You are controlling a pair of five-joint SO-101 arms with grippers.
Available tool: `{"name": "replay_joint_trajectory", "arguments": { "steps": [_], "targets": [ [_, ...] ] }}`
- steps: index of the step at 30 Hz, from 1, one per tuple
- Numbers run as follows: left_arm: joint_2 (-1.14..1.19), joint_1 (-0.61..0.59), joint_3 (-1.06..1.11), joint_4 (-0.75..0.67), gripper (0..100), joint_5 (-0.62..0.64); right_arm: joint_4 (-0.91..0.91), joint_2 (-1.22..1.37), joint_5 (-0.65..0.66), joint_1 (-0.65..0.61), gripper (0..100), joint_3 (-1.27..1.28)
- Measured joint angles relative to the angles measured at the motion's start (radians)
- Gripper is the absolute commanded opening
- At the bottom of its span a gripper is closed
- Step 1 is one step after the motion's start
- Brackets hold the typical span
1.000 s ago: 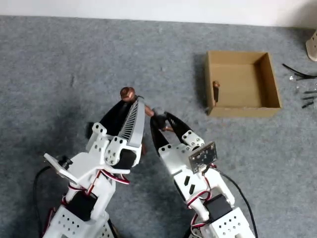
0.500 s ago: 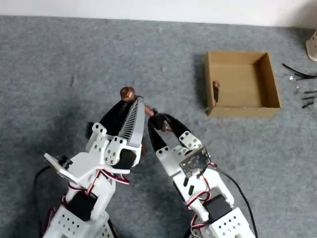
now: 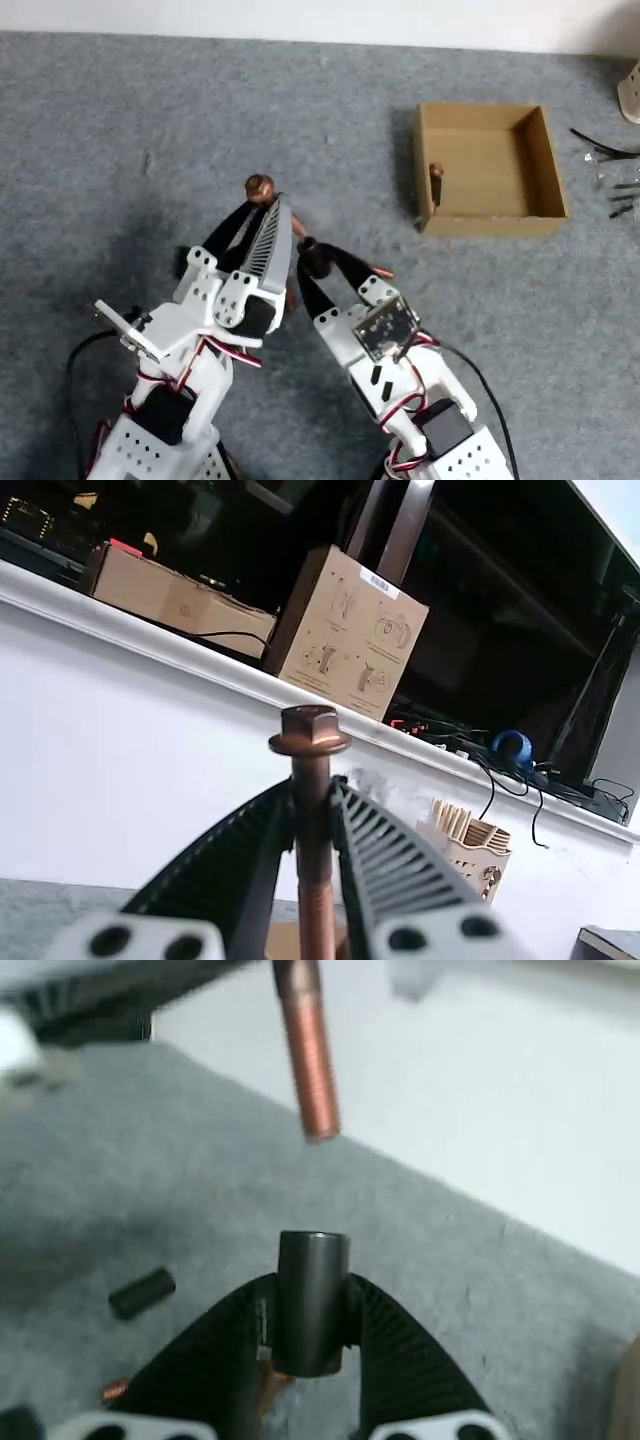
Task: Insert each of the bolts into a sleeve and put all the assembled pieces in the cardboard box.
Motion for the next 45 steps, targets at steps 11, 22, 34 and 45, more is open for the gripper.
{"name": "replay_joint_trajectory", "arguments": {
  "steps": [11,22,34,45],
  "targets": [
    [0.0,0.002,0.0,0.084,0,0.0,0.012,0.0,0.0,0.0,0.5,-0.005],
    [0.0,0.011,0.0,0.1,0,0.0,-0.031,0.0,0.0,-0.011,0.5,-0.005],
    [-0.002,0.02,0.0,0.121,0,0.006,-0.115,-0.002,0.002,-0.023,0.5,-0.006],
    [-0.002,0.141,0.0,0.282,0,0.0,-0.12,-0.005,0.0,-0.023,0.5,-0.006]
  ]
}}
